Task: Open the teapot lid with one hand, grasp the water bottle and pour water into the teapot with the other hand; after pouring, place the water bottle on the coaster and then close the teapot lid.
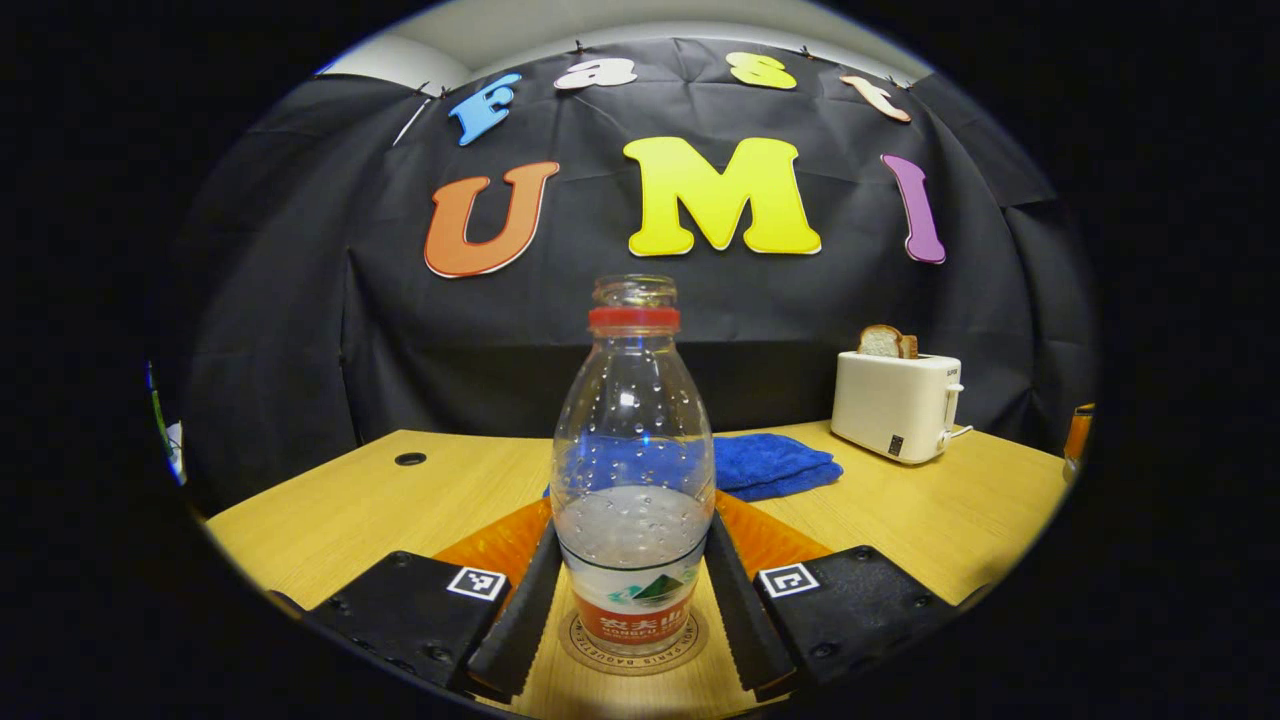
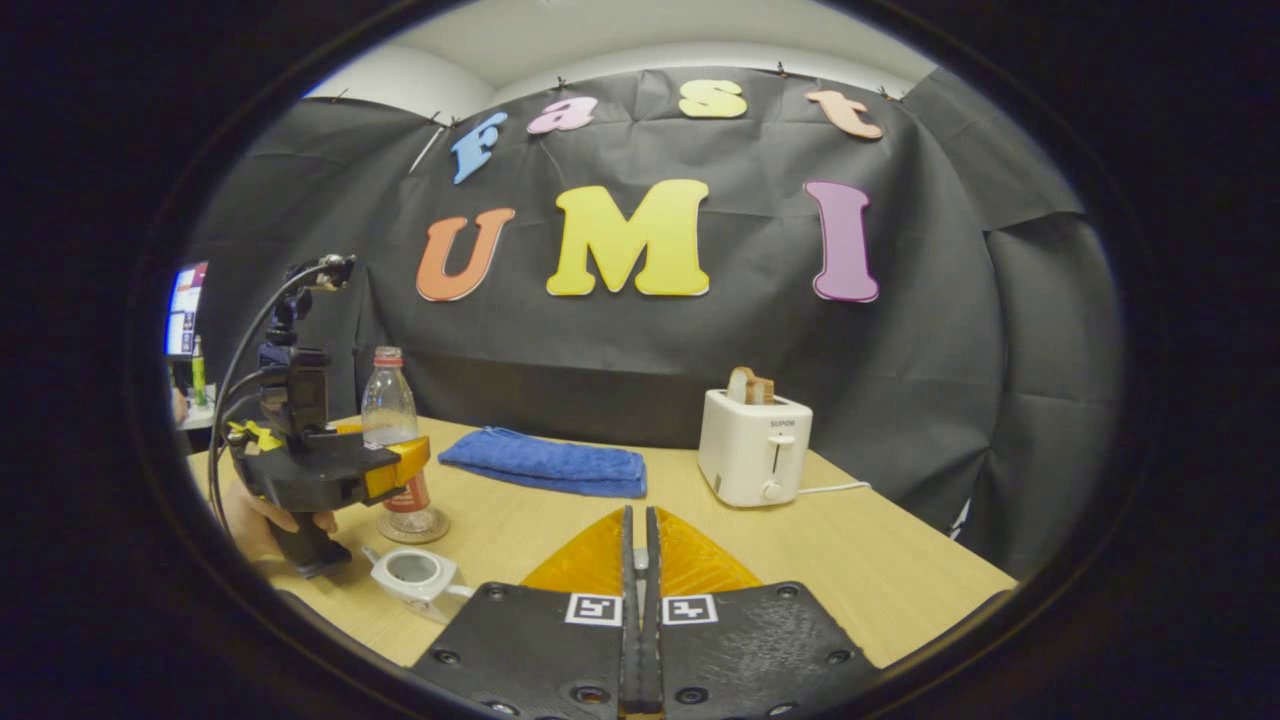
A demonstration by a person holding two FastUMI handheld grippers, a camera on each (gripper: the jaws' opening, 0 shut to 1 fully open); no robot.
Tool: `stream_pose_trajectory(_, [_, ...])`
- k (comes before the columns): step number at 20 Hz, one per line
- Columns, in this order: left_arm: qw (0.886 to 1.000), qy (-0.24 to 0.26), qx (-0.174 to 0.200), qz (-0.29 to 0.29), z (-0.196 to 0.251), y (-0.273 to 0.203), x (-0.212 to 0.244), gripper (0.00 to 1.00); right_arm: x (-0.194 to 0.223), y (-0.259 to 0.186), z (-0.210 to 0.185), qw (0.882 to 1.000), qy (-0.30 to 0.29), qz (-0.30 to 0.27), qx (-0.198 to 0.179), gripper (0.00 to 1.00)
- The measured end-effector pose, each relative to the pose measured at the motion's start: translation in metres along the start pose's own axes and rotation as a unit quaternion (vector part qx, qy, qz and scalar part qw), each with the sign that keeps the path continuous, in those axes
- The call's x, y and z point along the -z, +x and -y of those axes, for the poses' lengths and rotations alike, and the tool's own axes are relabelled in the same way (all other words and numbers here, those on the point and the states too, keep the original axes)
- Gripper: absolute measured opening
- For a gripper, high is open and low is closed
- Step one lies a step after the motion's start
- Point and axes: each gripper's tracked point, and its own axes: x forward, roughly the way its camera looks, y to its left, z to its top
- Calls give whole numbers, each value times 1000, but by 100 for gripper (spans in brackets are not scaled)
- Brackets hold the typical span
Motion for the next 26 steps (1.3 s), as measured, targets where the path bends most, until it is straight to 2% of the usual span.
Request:
stream_pose_trajectory(6, [999, 16, -13, -29, -4, 4, 15, 81, 2, 1, -5, 1000, 7, -5, -10, 0])
stream_pose_trajectory(8, [1000, 14, -9, -26, -2, 2, 12, 83, 3, 1, -4, 1000, 11, -7, -12, 0])
stream_pose_trajectory(9, [1000, 16, -8, -23, -1, 1, 8, 89, 4, 1, -4, 1000, 11, -8, -11, 0])
stream_pose_trajectory(11, [1000, 20, -5, -15, 1, -1, 0, 94, 4, 1, -6, 1000, 11, -9, -13, 0])
stream_pose_trajectory(15, [1000, 21, -1, -3, 4, -13, -12, 95, 3, -2, -12, 1000, 6, -6, -17, 0])
stream_pose_trajectory(19, [1000, 11, 4, 6, 2, -38, -22, 98, 2, 0, -17, 1000, -6, -5, -15, 0])
stream_pose_trajectory(26, [998, 18, -37, 42, -42, -105, -50, 98, 13, 3, -33, 999, -18, -16, -25, 0])
